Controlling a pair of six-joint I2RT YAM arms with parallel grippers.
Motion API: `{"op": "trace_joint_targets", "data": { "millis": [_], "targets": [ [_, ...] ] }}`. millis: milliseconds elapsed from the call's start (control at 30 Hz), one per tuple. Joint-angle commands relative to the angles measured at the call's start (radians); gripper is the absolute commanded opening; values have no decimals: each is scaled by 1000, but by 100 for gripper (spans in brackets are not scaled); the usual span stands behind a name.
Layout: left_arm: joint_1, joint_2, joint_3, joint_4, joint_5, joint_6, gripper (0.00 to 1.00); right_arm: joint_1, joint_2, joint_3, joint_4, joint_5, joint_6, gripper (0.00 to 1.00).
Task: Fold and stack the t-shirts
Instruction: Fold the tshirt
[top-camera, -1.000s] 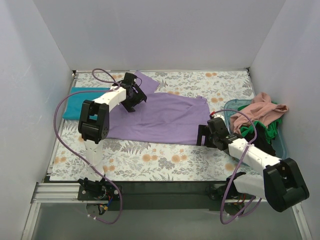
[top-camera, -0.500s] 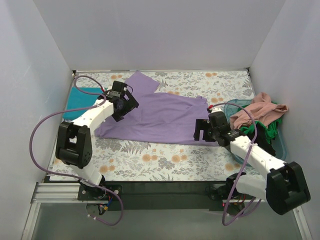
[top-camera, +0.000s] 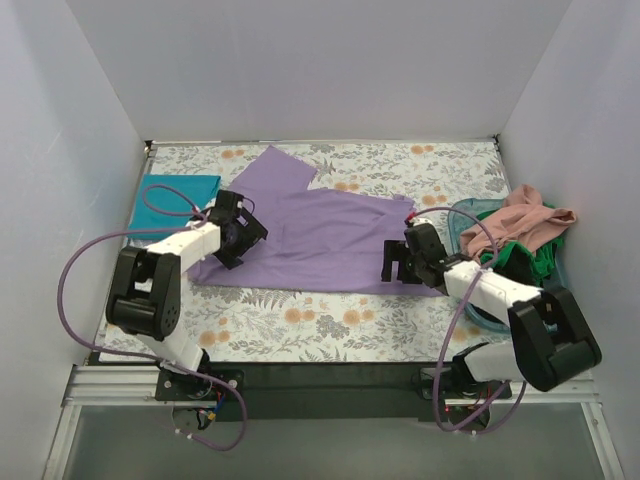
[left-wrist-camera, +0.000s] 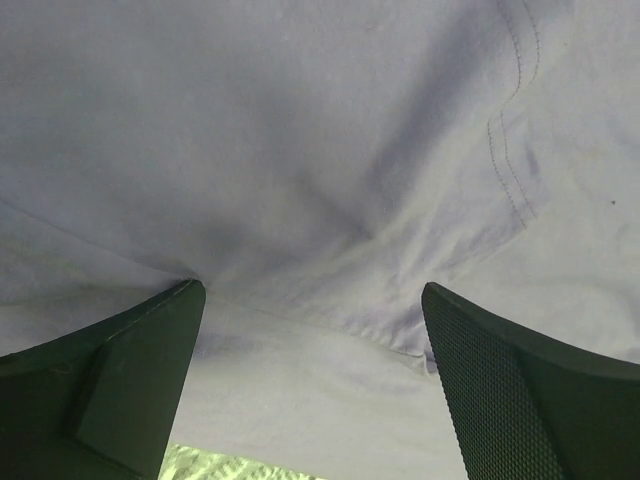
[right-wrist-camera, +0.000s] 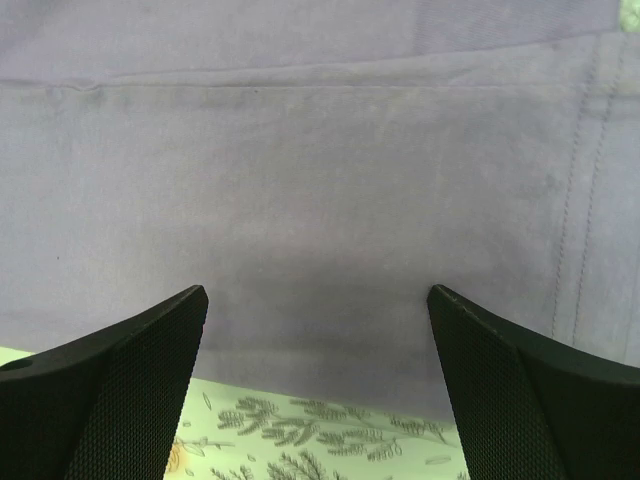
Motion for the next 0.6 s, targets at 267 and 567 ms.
{"op": "trace_joint_targets", "data": {
  "millis": [267,567],
  "targets": [
    [-21,-459,-433,-170,81,-131,91,1,-518,-314,-329,1,257,98],
    [-29,-667,-369,-285,49,-119,92,1,-723,-263,-408,-74,251,98]
  ]
}}
